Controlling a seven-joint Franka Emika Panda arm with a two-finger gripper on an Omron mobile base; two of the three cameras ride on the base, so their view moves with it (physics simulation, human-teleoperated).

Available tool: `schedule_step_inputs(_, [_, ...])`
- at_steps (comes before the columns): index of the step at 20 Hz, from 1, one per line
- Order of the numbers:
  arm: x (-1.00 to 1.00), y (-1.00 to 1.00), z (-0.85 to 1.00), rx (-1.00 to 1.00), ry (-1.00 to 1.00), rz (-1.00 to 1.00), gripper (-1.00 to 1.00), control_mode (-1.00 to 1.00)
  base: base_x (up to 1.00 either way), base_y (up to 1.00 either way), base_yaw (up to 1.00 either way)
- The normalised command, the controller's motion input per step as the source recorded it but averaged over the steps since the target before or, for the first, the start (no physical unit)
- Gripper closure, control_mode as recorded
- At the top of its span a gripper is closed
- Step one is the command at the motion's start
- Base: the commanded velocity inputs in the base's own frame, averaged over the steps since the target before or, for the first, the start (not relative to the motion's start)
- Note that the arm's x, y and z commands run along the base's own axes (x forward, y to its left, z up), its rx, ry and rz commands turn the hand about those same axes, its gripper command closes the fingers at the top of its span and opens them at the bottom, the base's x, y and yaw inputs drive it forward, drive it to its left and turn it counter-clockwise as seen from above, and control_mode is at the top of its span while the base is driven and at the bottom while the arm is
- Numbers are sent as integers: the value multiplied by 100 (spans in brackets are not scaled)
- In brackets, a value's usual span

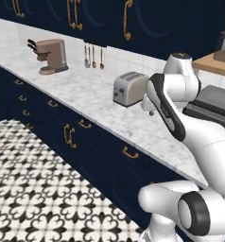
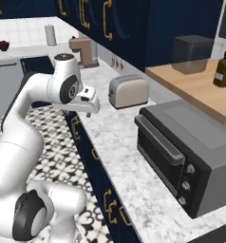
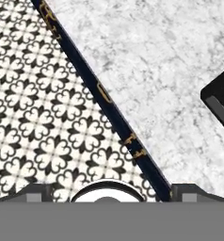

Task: Take a straw from the drawer in front and place it inside the glass cup on the dining counter.

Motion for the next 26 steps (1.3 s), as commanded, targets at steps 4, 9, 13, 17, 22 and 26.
schedule_step_inputs(4, [-4, -6, -7, 0, 0, 19, -100, -100, -3, -25, 22])
schedule_step_inputs(9, [-7, 41, -24, -9, 0, 22, -100, -100, 0, 0, 0])
schedule_step_inputs(13, [0, 92, -63, -30, 0, 4, -100, -100, 0, 0, 0])
schedule_step_inputs(17, [9, 86, -84, -36, 0, 0, -100, -100, 0, 0, 0])
schedule_step_inputs(22, [24, 72, -92, -40, 0, 0, -100, -100, 0, 0, 0])
schedule_step_inputs(26, [47, 40, -93, -40, 0, 0, -100, -100, 0, 0, 0])
